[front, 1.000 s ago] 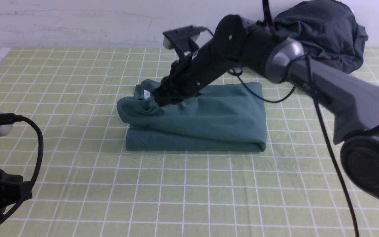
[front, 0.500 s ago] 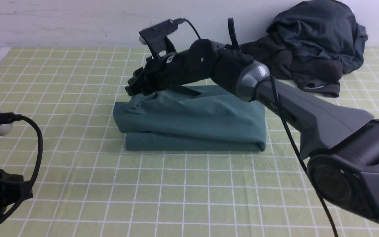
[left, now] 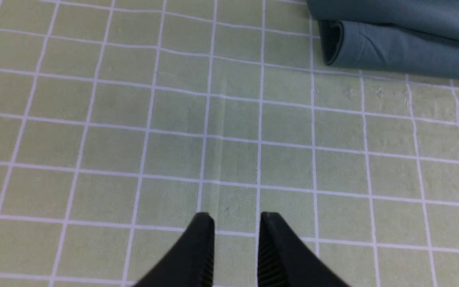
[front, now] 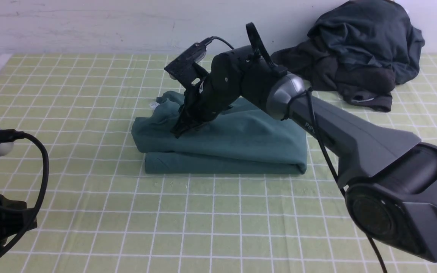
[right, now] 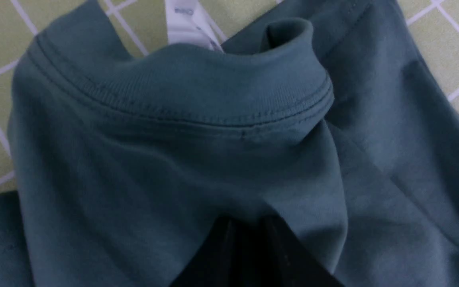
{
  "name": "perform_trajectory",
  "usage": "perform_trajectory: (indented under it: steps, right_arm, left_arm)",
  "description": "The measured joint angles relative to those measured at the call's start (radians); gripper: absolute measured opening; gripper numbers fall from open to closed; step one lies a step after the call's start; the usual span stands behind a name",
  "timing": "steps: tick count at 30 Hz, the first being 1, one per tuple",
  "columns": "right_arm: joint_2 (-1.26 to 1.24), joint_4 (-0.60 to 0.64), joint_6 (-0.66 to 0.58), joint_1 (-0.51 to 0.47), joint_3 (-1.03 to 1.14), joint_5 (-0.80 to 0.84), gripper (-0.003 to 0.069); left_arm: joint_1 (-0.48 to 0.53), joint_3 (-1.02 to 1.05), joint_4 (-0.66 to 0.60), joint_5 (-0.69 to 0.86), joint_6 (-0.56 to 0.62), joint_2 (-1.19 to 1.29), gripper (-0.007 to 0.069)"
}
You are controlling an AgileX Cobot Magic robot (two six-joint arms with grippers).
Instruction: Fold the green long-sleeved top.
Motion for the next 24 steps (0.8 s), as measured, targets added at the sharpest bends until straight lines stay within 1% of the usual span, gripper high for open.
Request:
perform_trajectory:
  steps: [1,4,7,8,10,13,15,17,19,20,22,24]
  right_arm:
    - [0.0,-0.006,0.013,0.005,0.0,-0.01,0.0043]
    - [-0.001,-0.013,0.046,0.01,0.0,-0.013,0.0031]
    - [-0.021,-0.015,0.081,0.01,0.0,0.031,0.0029]
    - [-0.06,-0.016,0.098,0.01,-0.003,0.087,0.0028]
    - [-0.085,-0.016,0.101,0.01,-0.007,0.112,0.0029]
    - [-0.25,0.023,0.085,-0.003,-0.026,0.21,0.0029]
    - [-0.291,0.034,0.067,-0.014,-0.031,0.237,0.0029]
    - [-0.341,0.041,0.017,-0.053,-0.038,0.287,0.0029]
    - [-0.349,0.045,0.006,-0.076,-0.039,0.299,0.0029]
    - [-0.349,0.058,-0.005,-0.116,-0.039,0.309,0.0029]
    - [-0.337,0.08,-0.015,-0.171,-0.039,0.318,0.0029]
    - [-0.325,0.133,-0.022,-0.231,-0.037,0.324,0.0029]
  left_arm:
    - [0.0,0.0,-0.004,0.0,0.0,0.0,0.0154]
    - [0.0,0.0,-0.016,0.0,0.0,0.0,0.0154]
    - [0.0,0.0,-0.019,0.003,0.0,0.0,0.0154]
    - [0.0,0.0,-0.019,0.007,0.002,0.0,0.0154]
    - [0.0,0.0,-0.019,0.007,0.006,-0.003,0.0154]
    - [0.0,0.0,-0.02,0.008,0.027,-0.021,0.0154]
    - [0.0,0.0,-0.021,0.008,0.034,-0.026,0.0154]
    - [0.0,0.0,-0.022,0.008,0.043,-0.034,0.0154]
    - [0.0,0.0,-0.027,0.008,0.046,-0.035,0.0154]
    - [0.0,0.0,-0.04,0.008,0.058,-0.034,0.0153]
    - [0.0,0.0,-0.08,0.016,0.098,-0.019,0.0137]
    - [0.0,-0.021,-0.151,0.052,0.17,0.02,0.0094]
